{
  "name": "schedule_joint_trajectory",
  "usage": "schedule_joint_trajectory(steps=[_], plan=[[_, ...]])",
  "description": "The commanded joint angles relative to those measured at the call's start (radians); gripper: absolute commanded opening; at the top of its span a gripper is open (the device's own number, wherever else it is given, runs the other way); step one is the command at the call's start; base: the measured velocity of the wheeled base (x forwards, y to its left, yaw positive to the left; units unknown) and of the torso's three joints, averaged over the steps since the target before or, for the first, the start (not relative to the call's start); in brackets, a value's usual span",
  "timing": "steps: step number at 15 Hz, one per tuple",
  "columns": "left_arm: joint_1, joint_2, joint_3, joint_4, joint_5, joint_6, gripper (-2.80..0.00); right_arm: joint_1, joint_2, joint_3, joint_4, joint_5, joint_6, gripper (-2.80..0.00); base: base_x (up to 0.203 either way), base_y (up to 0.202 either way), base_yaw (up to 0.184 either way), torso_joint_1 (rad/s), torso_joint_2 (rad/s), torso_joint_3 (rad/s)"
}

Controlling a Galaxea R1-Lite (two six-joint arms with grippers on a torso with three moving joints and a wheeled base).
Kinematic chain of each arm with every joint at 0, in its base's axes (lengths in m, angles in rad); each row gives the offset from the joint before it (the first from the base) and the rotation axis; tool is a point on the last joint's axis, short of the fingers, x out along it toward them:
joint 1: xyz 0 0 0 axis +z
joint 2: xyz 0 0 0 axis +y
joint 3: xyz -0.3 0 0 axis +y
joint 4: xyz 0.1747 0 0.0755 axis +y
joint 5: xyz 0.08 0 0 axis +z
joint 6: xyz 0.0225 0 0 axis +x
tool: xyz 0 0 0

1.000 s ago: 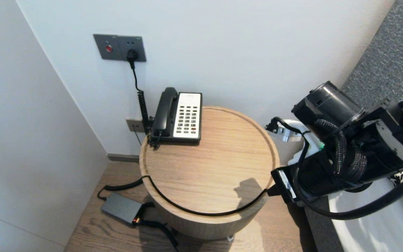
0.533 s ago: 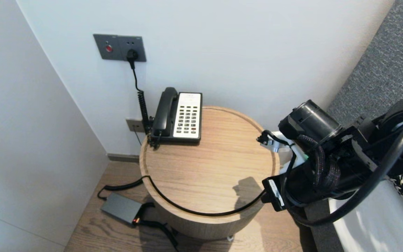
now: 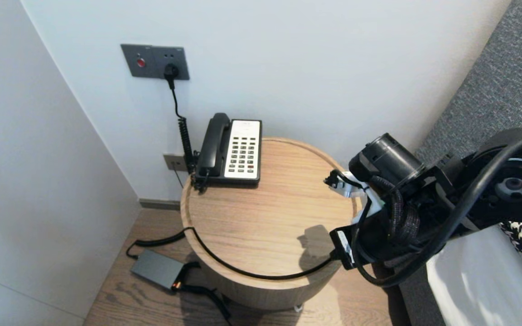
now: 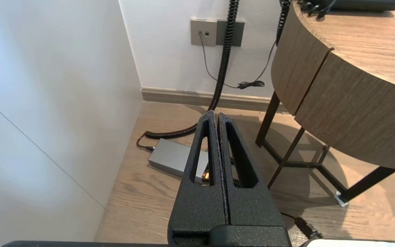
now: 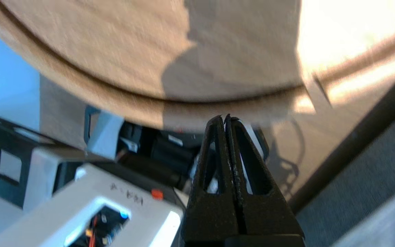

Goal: Open the nightstand drawer

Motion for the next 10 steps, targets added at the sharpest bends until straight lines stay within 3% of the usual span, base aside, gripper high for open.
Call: schedule_joint_trajectory(steps=[1, 10], plan=[[0.0, 0.0, 0.009, -0.001, 0.001, 0.0, -2.8, 0.0, 0.018, 0.007, -0.016, 0.0, 0.004, -2.8, 0.0, 0.0, 0.0, 0.0, 0.0, 0.0], [0.0, 0.0, 0.009, -0.001, 0.001, 0.0, -2.8, -0.002, 0.044, 0.034, -0.024, 0.001, 0.005, -2.8, 0.0, 0.0, 0.0, 0.0, 0.0, 0.0]])
